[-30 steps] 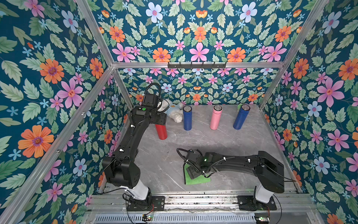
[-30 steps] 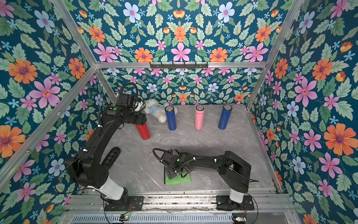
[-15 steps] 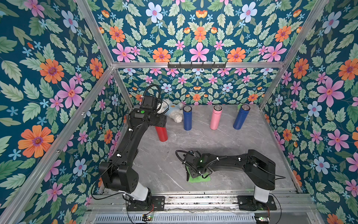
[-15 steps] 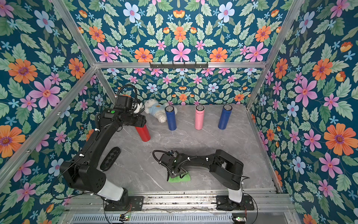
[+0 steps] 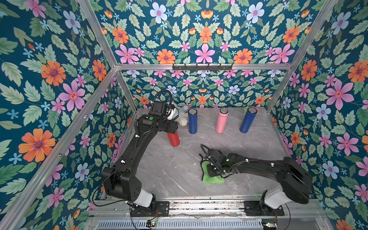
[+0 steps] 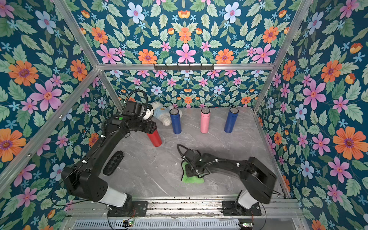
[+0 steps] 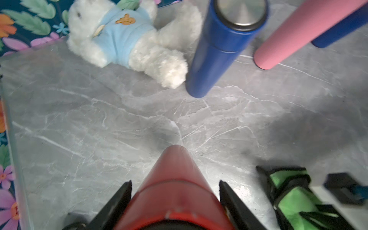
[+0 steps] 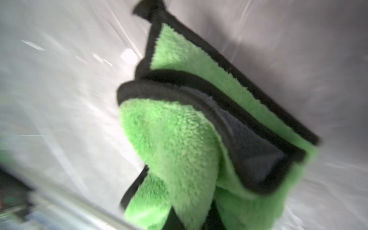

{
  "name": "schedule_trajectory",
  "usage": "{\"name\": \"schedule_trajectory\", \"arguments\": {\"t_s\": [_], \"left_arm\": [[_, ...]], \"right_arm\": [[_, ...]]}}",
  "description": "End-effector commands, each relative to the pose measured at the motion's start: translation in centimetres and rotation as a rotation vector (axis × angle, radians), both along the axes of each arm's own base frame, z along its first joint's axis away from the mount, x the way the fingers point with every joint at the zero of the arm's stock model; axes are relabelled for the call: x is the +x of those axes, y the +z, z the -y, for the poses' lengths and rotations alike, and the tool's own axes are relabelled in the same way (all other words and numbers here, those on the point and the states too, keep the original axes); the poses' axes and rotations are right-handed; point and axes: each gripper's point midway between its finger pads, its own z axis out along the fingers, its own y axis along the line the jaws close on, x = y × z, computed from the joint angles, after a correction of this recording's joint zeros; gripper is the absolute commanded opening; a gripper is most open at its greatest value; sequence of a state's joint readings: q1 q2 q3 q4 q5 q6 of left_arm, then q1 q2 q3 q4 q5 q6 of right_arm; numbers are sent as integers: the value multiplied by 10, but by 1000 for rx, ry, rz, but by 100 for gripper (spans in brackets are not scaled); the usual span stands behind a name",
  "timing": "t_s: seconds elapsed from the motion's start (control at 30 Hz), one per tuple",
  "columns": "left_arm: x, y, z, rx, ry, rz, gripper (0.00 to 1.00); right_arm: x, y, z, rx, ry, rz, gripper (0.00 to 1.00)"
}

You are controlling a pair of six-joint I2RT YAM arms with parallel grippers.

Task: Wipe the surface of the thermos
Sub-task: Pick up the cleaning item at the center of the board, then wipe the dirt from the surface of the thermos.

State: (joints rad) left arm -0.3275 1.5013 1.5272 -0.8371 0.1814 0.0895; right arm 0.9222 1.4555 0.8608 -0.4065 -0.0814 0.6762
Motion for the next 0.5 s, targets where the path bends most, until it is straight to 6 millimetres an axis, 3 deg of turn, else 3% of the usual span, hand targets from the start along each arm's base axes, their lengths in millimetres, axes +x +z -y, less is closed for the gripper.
{"name": "schedule_trajectory", "arguments": {"t_s": [0.0, 0.13, 0.23, 0.33, 0.47], "left_arm": [[-1, 10, 31, -50, -134, 64, 0], [-14, -5, 65, -33, -262, 42, 0], [-21, -14, 89, -2, -323, 42, 0], [-27, -21, 109, 45, -363, 71, 0], [-45, -26, 137, 60, -462, 96, 0]], "right_arm": [[10, 50, -6, 231, 0, 59, 0], [30, 104, 17, 343, -59, 155, 0], [45, 133, 31, 406, -109, 216, 0], [59, 152, 37, 447, -138, 257, 0], [75, 168, 25, 509, -122, 280, 0]]}}
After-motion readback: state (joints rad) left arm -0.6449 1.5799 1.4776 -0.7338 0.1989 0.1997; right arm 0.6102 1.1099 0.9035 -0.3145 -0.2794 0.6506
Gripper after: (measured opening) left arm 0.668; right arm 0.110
